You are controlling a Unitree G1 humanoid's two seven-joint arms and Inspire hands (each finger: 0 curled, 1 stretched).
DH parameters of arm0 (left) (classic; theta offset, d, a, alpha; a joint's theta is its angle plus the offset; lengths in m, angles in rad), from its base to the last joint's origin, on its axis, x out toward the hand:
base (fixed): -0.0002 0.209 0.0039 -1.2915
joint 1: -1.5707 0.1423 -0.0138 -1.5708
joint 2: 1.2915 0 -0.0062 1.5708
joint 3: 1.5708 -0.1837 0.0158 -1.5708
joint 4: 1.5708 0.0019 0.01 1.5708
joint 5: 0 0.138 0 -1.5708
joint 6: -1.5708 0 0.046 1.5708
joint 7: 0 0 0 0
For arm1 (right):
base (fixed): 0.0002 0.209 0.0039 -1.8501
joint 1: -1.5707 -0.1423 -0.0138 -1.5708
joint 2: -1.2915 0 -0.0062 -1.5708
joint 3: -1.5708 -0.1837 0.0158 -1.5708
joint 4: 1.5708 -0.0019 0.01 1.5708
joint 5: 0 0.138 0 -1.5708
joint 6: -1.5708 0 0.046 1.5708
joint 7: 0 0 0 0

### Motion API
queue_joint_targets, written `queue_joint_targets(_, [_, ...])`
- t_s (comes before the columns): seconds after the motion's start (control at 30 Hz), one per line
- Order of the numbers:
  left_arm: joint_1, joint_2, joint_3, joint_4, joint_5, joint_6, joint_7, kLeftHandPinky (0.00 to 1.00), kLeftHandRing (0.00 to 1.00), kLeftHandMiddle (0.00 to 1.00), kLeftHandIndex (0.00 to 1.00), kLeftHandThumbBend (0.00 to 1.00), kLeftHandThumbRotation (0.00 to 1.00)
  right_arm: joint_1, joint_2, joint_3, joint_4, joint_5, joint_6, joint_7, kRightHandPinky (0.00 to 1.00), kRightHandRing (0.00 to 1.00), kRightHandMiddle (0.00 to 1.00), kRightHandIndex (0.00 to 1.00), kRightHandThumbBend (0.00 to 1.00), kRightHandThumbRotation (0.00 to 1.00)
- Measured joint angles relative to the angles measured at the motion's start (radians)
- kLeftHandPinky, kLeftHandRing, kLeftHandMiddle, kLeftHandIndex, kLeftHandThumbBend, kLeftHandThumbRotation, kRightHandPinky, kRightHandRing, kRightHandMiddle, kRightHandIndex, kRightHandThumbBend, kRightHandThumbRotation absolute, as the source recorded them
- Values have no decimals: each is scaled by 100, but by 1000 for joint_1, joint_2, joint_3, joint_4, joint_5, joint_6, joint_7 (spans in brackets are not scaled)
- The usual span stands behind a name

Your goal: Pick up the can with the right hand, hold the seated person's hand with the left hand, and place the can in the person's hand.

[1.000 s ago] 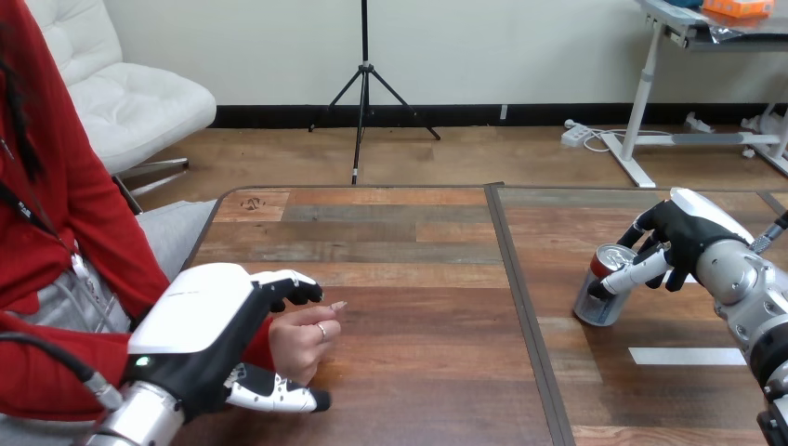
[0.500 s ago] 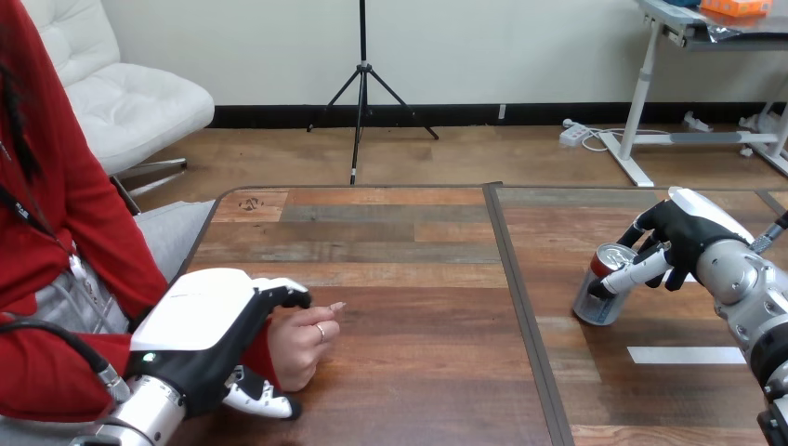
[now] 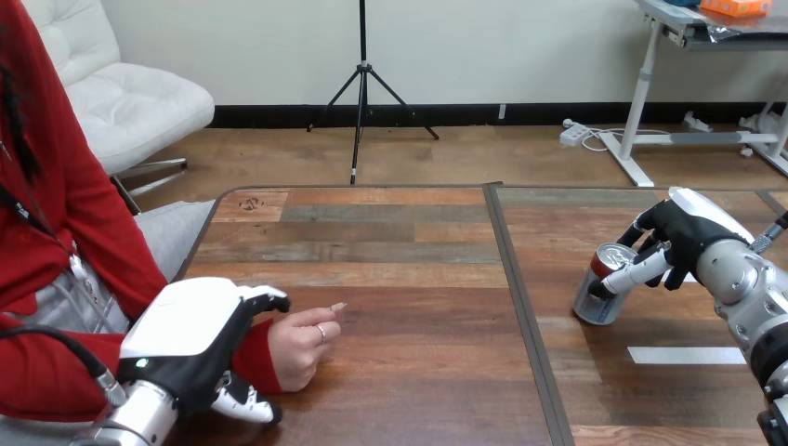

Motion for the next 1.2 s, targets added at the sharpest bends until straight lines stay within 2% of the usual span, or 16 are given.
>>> queue_joint_targets(0.4, [-6,8,-18,33,17,38,37,71,79,81,79,100,1,0,0,0,0,1,-2,0,38,41,47,50,77,0])
queue_joint_targets(1.2, [-34,32,-38,53,31,99,47,73,80,82,80,100,0,0,0,-7,0,19,-17,0,37,40,46,49,76,0])
